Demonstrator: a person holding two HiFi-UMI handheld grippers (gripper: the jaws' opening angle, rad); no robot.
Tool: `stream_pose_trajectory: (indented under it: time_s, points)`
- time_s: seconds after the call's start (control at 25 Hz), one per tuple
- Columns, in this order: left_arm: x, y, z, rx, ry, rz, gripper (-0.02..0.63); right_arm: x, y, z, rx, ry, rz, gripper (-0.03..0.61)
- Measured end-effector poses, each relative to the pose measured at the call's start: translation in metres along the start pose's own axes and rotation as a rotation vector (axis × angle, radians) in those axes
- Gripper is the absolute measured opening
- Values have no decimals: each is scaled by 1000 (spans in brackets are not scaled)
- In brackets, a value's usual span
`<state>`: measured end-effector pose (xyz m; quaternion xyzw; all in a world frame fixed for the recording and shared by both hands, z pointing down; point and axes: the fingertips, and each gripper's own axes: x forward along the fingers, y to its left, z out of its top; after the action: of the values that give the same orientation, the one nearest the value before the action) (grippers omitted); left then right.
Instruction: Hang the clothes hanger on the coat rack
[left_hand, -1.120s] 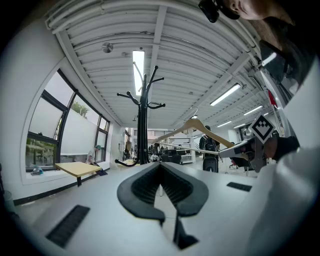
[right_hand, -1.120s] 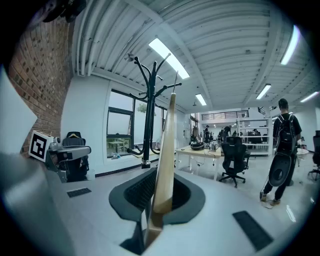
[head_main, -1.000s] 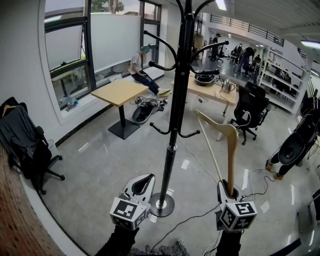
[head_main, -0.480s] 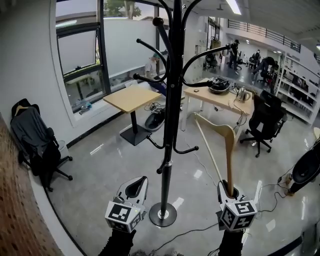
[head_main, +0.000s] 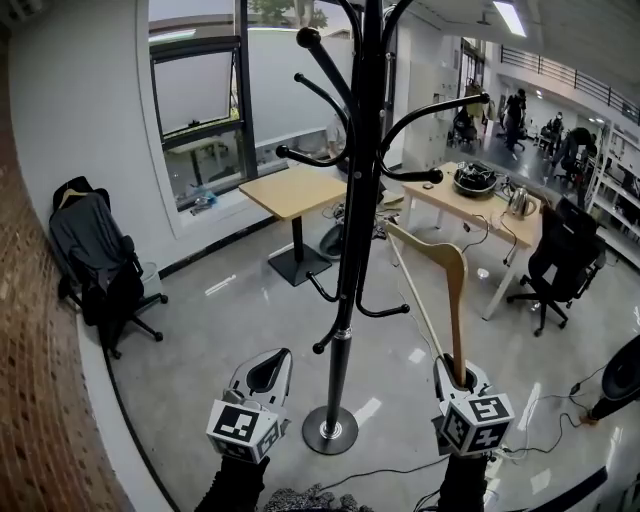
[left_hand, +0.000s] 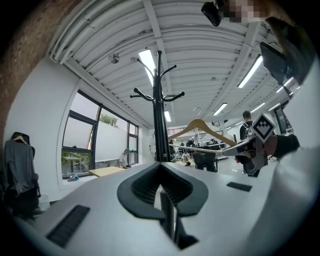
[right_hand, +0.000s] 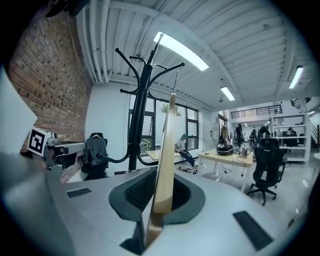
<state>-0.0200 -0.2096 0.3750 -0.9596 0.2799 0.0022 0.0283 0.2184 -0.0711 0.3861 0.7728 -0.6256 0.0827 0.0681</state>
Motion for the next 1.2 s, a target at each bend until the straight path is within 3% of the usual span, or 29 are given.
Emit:
stream_pose_trajectory:
  time_s: [0.8, 1.0, 1.2]
  points:
    - [56, 53, -1, -10, -36, -19, 8, 80, 16, 24, -57, -4, 36, 44]
    - [66, 55, 5, 17, -37, 17, 8, 96, 5, 34, -80, -29, 64, 44]
    - [73, 57, 8, 17, -41, 115, 8, 120, -5, 42, -98, -38, 155, 44]
